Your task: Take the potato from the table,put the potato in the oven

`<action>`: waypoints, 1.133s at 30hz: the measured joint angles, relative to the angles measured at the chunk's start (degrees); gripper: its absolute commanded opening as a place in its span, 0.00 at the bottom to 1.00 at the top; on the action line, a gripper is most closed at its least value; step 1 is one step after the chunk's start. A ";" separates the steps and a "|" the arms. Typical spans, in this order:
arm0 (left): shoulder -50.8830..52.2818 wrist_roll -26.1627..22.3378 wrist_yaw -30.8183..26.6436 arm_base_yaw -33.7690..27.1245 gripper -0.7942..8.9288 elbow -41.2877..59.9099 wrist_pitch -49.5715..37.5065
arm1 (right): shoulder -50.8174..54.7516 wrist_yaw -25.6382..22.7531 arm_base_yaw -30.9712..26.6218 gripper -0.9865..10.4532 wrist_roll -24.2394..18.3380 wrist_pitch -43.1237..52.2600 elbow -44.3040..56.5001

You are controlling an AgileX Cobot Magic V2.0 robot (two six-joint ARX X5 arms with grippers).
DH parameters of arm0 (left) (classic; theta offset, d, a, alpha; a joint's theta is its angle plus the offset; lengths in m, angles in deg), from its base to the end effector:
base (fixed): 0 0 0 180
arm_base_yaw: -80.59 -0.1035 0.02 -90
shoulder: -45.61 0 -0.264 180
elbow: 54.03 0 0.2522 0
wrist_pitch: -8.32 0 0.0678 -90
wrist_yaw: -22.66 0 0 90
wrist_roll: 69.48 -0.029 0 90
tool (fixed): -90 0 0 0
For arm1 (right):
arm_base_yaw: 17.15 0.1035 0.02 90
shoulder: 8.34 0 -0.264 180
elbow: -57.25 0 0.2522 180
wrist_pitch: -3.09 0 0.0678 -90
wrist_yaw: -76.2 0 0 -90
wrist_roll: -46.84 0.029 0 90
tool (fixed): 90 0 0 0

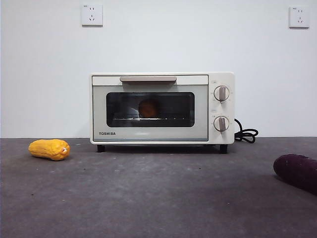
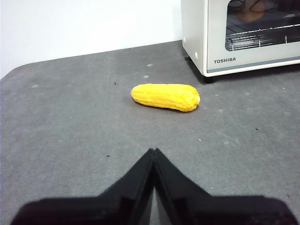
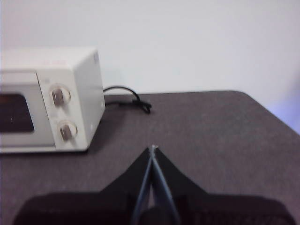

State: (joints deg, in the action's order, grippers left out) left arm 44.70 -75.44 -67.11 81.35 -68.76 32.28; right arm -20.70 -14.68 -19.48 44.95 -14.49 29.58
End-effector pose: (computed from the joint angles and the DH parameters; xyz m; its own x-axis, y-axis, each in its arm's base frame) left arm 0.0962 -0.0014 0.1509 0.9842 -0.0171 -0.1761 0.0354 0.9942 0.1015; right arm 0.1020 -0.0046 0.2228 0.9976 -0.0560 -0.0396 0.0546 0.9979 -0.0336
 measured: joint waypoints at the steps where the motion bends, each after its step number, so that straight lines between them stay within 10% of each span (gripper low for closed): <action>1: 0.00 0.00 0.00 0.00 0.08 0.00 0.00 | 1.27 -0.02 0.00 0.09 -0.33 0.02 1.49; 34: -0.94 0.00 0.00 0.00 0.08 0.00 0.00 | 11.80 0.48 0.02 0.09 -2.64 -7.23 12.50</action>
State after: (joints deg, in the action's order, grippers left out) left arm 43.76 -75.44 -67.11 81.35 -68.76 32.28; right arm -8.90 -14.20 -19.46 42.30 -21.72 42.08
